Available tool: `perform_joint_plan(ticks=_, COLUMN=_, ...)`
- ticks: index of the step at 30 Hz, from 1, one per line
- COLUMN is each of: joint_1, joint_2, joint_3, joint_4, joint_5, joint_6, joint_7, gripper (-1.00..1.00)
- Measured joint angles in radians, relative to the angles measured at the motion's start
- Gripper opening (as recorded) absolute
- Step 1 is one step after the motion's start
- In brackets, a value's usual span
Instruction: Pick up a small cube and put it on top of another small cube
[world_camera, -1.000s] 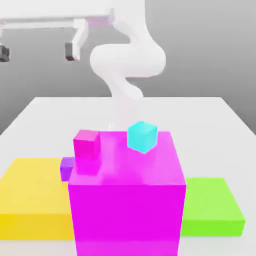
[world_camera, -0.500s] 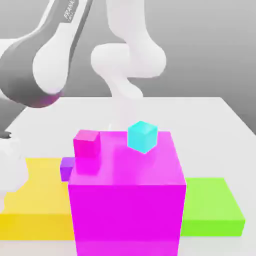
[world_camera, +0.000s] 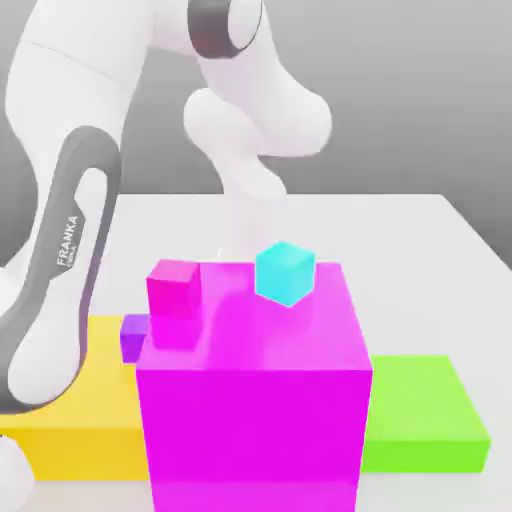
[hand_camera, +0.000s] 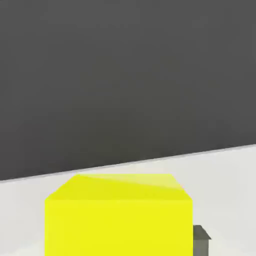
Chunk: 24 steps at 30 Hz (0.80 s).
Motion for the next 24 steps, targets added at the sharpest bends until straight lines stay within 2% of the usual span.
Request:
perform_joint_plan(ticks=5, joint_1=0.042, joint_2=-0.136, joint_3=-0.049, joint_4=-0.038, joint_5=-0.04, joint_6=-0.1, joint_7=0.035, gripper=-1.0)
perform_joint_plan(ticks=11, joint_1=0.123, joint_2=-0.343, joint_3=-0.068, joint_4=-0.139, joint_5=-0.054, joint_6=-0.211, joint_7=0.183, gripper=-1.0)
perform_joint_plan(ticks=24, joint_1=0.24, joint_2=-0.825, joint_3=-0.02, joint_4=-0.373, joint_5=-0.234, joint_6=-0.424, joint_7=0.629, gripper=-1.0)
